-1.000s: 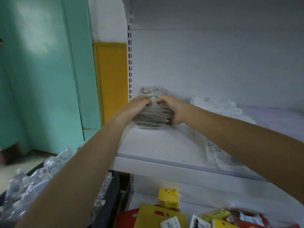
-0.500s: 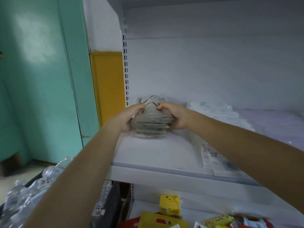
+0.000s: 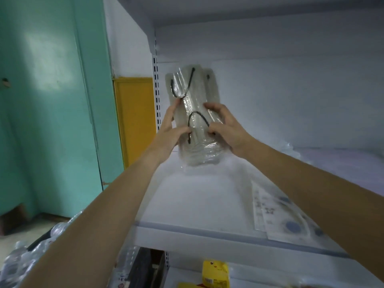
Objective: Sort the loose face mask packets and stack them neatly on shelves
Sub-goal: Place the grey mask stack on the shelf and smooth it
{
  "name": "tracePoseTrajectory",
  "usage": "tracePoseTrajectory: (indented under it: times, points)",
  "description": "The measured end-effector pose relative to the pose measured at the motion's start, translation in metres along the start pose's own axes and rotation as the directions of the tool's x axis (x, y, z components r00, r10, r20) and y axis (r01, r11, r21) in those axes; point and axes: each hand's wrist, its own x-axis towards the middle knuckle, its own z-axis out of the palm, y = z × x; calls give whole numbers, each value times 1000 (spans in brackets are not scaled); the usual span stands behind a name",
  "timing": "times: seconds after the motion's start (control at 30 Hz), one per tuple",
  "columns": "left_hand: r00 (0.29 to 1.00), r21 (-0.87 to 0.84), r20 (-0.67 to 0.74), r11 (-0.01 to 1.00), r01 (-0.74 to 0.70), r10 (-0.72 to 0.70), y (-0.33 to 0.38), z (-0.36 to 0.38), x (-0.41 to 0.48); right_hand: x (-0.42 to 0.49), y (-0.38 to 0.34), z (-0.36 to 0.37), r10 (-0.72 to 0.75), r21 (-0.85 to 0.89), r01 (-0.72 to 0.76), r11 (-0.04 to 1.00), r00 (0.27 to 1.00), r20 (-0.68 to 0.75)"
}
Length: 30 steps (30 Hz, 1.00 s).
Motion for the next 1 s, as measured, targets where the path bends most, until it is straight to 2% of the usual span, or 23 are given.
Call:
tracePoseTrajectory:
  times: [0.07, 0.17, 0.23, 0.37, 0.43, 0.5, 0.57, 0.67, 0.73, 0.83, 0.9, 0.93, 1.0]
  points:
    - [996, 18, 39, 997, -77, 76, 6, 5, 7, -2, -6, -6, -91, -39, 91, 995, 996, -18]
    - [991, 107, 80, 987, -117, 109, -9, 19, -2, -14, 13, -12, -137, -165, 133, 977, 990, -12]
    - [983, 229, 147, 962, -146, 114, -23, 26, -8, -24, 30, -14, -111, -242, 110, 964, 994, 11]
    - [976, 307, 187, 937, -165, 111, -28, 24, -2, -19, 30, -21, -55, -185, 47, 982, 998, -38]
    - [976, 386, 199, 908, -165, 92, -34, 25, -1, -14, 33, -23, -7, -275, 1, 961, 1000, -19]
    - [983, 396, 164, 907, -140, 80, -39, 25, 2, -4, 33, -24, 26, -349, -27, 937, 1000, -9]
    - [992, 361, 90, 926, -111, 84, -38, 25, 8, 11, 22, -23, 9, -442, 6, 897, 999, 32]
    - [993, 312, -96, 949, -39, 72, -36, 28, 24, 38, -1, -19, -22, -658, 139, 740, 983, 183]
    - [976, 262, -217, 964, 50, 9, -40, 30, 33, 56, -10, -16, 23, -764, 208, 611, 960, 280]
    - [927, 37, -314, 973, 228, -205, -50, 41, 36, 81, -11, -12, 140, -852, 222, 474, 936, 322]
    - [854, -29, -360, 920, 391, -375, -58, 48, 35, 91, -3, -7, 240, -898, 245, 367, 907, 345]
    - [814, -6, -352, 871, 492, -462, -60, 49, 34, 94, 6, -3, 304, -919, 261, 295, 886, 350]
    - [777, 274, -226, 727, 629, -587, -57, 39, 32, 95, 28, 1, 412, -942, 290, 169, 847, 334]
